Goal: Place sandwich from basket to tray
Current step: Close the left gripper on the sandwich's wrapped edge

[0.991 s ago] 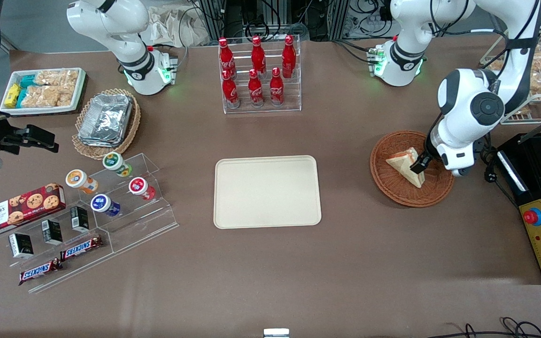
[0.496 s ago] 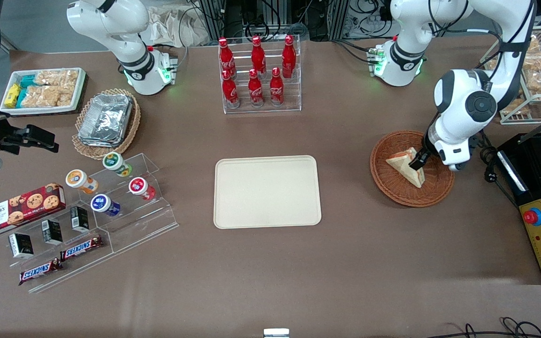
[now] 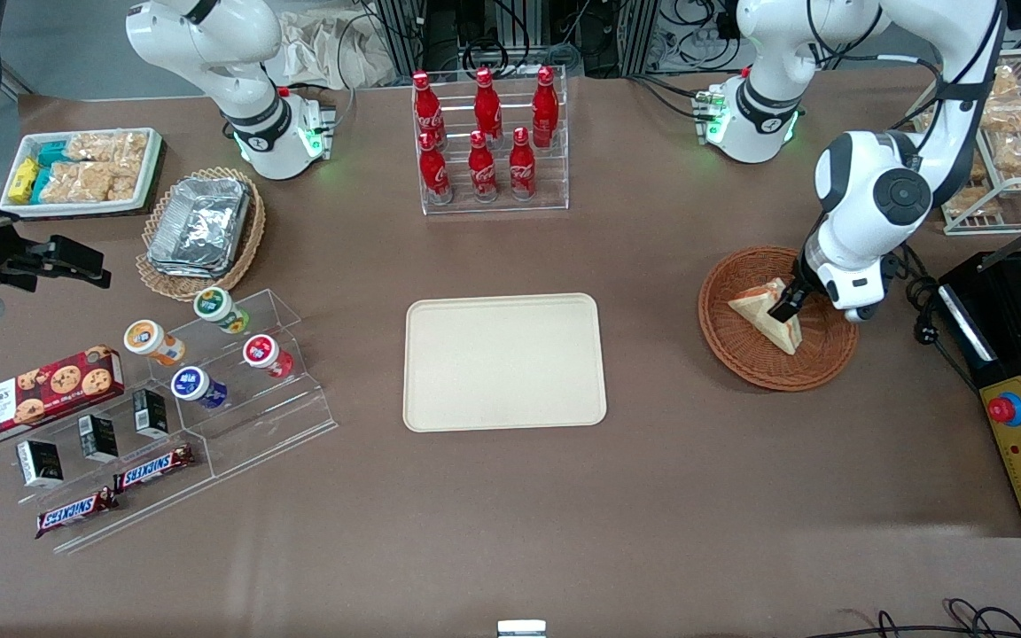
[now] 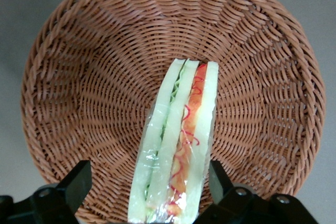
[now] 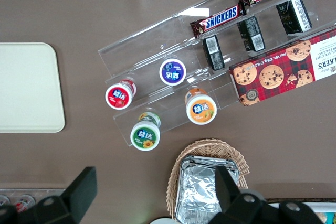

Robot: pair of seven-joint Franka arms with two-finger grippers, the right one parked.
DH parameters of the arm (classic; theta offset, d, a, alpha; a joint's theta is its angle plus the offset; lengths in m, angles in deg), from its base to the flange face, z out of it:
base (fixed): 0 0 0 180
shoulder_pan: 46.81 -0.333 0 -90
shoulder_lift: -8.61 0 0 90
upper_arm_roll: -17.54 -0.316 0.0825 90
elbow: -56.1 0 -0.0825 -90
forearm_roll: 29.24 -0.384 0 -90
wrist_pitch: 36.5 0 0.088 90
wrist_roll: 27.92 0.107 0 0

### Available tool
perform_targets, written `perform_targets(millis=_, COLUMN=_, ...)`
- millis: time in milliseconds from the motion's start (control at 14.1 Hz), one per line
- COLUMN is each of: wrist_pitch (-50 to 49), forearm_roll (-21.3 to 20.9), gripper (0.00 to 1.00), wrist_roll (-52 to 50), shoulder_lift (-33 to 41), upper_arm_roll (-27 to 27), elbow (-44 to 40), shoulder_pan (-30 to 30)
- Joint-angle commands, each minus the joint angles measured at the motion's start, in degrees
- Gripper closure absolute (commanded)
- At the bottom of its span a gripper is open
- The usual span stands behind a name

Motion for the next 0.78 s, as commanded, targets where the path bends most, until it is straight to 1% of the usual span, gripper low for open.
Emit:
perform_targets(millis=0, wrist_pitch=7.44, forearm_roll=0.18, gripper=0.0, wrist_roll=-1.35, shoulder_lift=-2.41, upper_arm_roll=0.31, elbow=2.05, shoulder_pan=-0.17)
perform_targets(millis=212, wrist_pitch=9.64, forearm_roll=0.18, gripper=0.0, wrist_roll=-1.35, shoulder_lift=-3.82, upper_arm_roll=0.31, elbow=2.05, shoulder_pan=-0.17)
perform_targets(millis=283, wrist_pitch=9.82, forearm_roll=0.18, gripper=0.11, wrist_roll=-1.35, shoulder_lift=-4.26, upper_arm_roll=0.31, elbow=2.05, shoulder_pan=-0.17)
perform_targets(millis=354, wrist_pitch=9.82, forearm_roll=0.18, gripper=0.8, wrist_roll=-1.69, shoulder_lift=-4.17, upper_arm_roll=0.31, elbow=1.96, shoulder_pan=-0.17)
perform_targets(millis=425, wrist_pitch=9.82, forearm_roll=0.18, gripper=1.0, wrist_roll=-3.44, shoulder_lift=-4.17, upper_arm_roll=0.31, elbow=1.79, shoulder_pan=-0.08)
perform_targets(millis=566, wrist_pitch=9.74, forearm_roll=0.18, gripper=1.0, wrist_roll=-6.44, shoulder_lift=-4.26, upper_arm_roll=0.4, elbow=1.35, shoulder_pan=0.18)
perform_targets(millis=708, wrist_pitch=9.21, forearm_roll=0.0, gripper=1.0, wrist_roll=-5.84, shoulder_lift=-4.09, upper_arm_roll=0.66, elbow=0.91, shoulder_pan=0.71)
